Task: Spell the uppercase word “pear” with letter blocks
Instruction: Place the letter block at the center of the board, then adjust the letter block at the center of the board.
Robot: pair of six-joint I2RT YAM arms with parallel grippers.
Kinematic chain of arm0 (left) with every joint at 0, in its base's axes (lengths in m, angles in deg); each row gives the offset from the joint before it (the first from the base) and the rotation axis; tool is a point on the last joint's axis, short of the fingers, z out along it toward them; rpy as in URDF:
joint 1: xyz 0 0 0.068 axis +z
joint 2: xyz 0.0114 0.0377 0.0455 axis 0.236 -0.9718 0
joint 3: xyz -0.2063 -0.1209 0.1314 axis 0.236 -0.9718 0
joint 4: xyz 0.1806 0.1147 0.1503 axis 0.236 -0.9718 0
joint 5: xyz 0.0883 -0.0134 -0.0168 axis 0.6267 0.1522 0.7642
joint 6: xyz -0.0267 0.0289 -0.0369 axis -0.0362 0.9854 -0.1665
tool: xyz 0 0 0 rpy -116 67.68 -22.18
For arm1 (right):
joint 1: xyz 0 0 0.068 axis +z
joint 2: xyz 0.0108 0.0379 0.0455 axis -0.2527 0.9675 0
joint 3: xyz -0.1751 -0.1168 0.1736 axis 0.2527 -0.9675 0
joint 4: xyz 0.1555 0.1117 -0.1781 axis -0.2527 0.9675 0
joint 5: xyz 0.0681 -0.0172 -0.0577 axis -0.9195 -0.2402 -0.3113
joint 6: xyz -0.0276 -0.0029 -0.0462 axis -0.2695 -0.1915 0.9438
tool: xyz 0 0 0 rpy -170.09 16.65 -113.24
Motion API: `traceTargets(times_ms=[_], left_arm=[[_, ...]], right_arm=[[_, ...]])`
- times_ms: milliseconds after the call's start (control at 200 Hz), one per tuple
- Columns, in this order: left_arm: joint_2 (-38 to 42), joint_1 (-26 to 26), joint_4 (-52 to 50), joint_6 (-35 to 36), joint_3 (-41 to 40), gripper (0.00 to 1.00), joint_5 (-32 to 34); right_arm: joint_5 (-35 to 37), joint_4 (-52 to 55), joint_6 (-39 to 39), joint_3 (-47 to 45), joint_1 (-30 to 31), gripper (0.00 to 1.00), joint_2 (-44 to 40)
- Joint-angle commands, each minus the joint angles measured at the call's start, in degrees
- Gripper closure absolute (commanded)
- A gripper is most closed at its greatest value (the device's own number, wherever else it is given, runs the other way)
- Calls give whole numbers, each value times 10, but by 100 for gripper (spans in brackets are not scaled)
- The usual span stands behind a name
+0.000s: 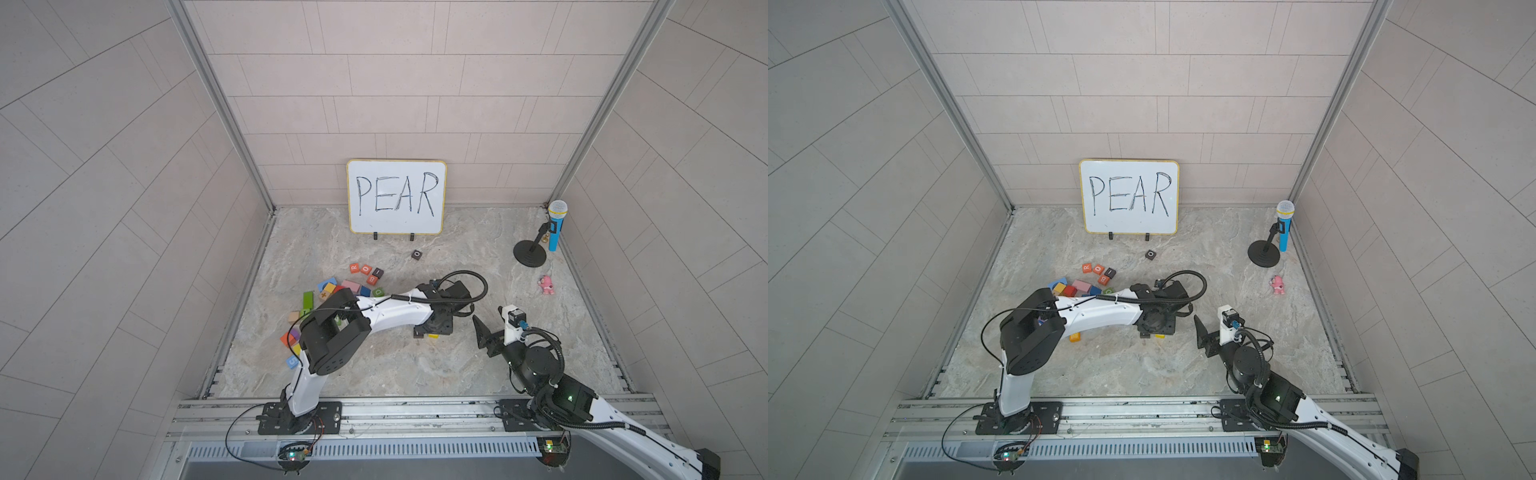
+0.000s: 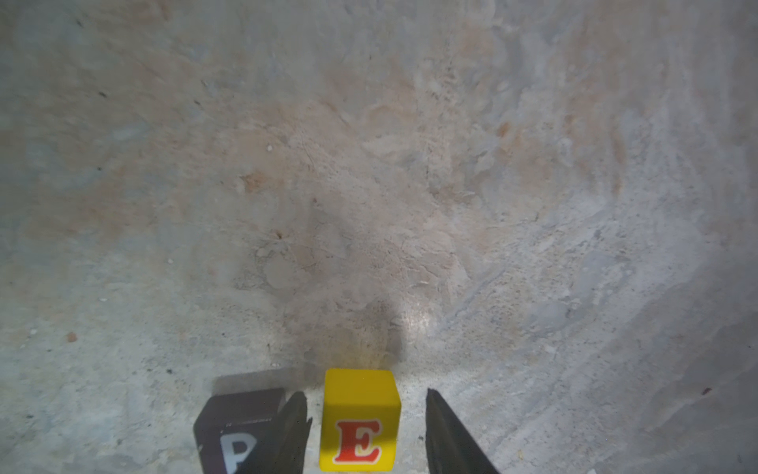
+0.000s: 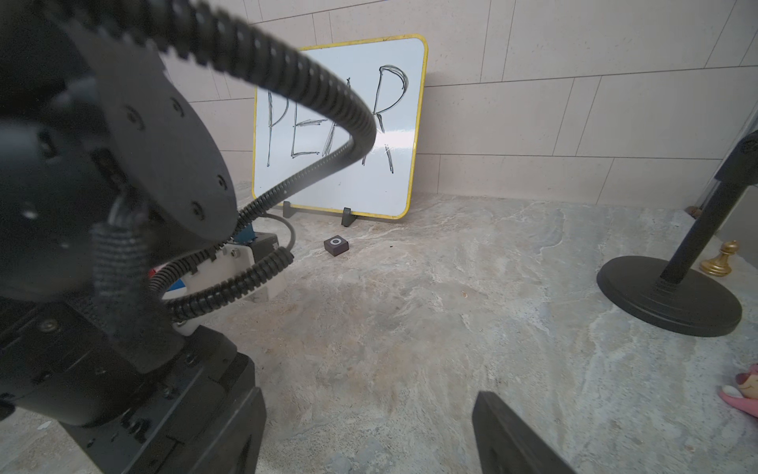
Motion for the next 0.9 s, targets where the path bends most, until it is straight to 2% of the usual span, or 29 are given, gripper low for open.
traceTargets(times_ms=[0, 230, 425, 470, 560, 660, 896], left_arm=[[43, -3, -28, 8, 26, 50, 29], [113, 5, -74, 40, 38, 49, 101], [179, 42, -100, 52, 1, 49, 108], [197, 53, -103, 53, -15, 49, 106], [239, 78, -107, 54, -52, 40, 102], [286, 103, -110, 57, -93, 36, 103], [376, 156, -120, 86, -179, 26, 94]], right_arm=[[15, 32, -22, -3, 3, 16, 9], [15, 40, -60, 42, 2, 15, 91], [-14, 58, -80, 130, 2, 8, 247], [-28, 68, -85, 156, 2, 2, 290], [-61, 102, -101, 213, 3, 0, 362], [-81, 148, -136, 263, 3, 0, 418], [-97, 265, -274, 346, 5, 0, 507]])
